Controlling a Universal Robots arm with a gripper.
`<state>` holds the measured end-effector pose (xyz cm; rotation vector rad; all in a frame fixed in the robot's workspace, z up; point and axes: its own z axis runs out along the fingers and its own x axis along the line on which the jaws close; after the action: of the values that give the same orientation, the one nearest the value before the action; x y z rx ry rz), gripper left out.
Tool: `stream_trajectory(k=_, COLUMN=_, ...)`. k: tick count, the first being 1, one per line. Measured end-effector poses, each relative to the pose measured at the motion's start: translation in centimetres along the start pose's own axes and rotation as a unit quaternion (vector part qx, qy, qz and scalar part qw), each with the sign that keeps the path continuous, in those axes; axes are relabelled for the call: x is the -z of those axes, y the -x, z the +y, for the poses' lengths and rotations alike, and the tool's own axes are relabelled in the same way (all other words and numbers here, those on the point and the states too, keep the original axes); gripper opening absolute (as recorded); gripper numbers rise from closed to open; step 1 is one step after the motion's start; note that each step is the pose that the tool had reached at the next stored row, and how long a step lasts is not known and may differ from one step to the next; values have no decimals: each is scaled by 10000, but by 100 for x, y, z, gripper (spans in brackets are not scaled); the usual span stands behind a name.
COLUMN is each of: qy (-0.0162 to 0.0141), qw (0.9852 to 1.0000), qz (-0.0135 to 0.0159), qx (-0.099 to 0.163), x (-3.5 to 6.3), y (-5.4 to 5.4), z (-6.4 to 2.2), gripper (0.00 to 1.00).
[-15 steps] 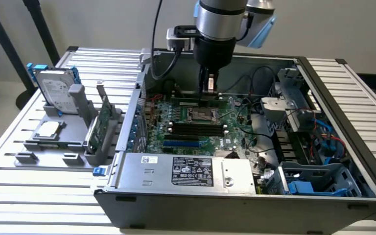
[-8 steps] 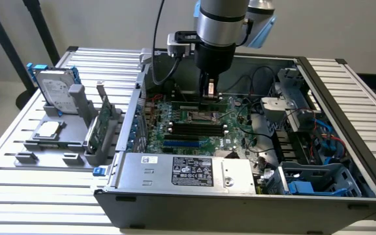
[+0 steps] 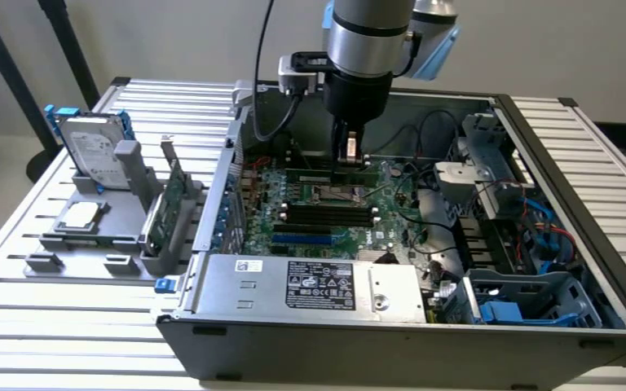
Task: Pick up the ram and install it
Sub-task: 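Insert the ram into the slot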
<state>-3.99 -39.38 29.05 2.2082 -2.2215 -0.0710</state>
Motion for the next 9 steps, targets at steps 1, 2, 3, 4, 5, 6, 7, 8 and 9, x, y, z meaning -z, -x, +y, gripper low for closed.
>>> stream_trajectory(k=1, qy=0, qw=10000, qz=0, qx=0, x=0, y=0, z=0, gripper=14)
stream_trajectory(k=2, qy=0, qw=10000, qz=0, qx=0, x=0, y=0, z=0, gripper=14)
stream_trajectory(k=3, qy=0, qw=10000, qz=0, qx=0, x=0, y=0, z=0, gripper=14)
stream_trajectory(k=4, qy=0, qw=10000, qz=0, qx=0, x=0, y=0, z=0, gripper=14)
stream_trajectory(k=5, qy=0, qw=10000, qz=1, qx=0, x=0, y=0, z=0, gripper=14)
stream_trajectory(k=6, qy=0, qw=10000, qz=0, qx=0, x=-3, y=0, z=0, gripper=14)
stream_trajectory(k=7, qy=-1, qw=10000, qz=0, qx=0, x=-14, y=0, z=-1, gripper=14)
stream_trajectory(k=8, qy=0, qw=10000, qz=1, qx=0, x=-30, y=-1, z=-1, gripper=14)
stream_trajectory(k=9, qy=-2, qw=10000, qz=2, qx=0, x=-48, y=-1, z=0, gripper=14)
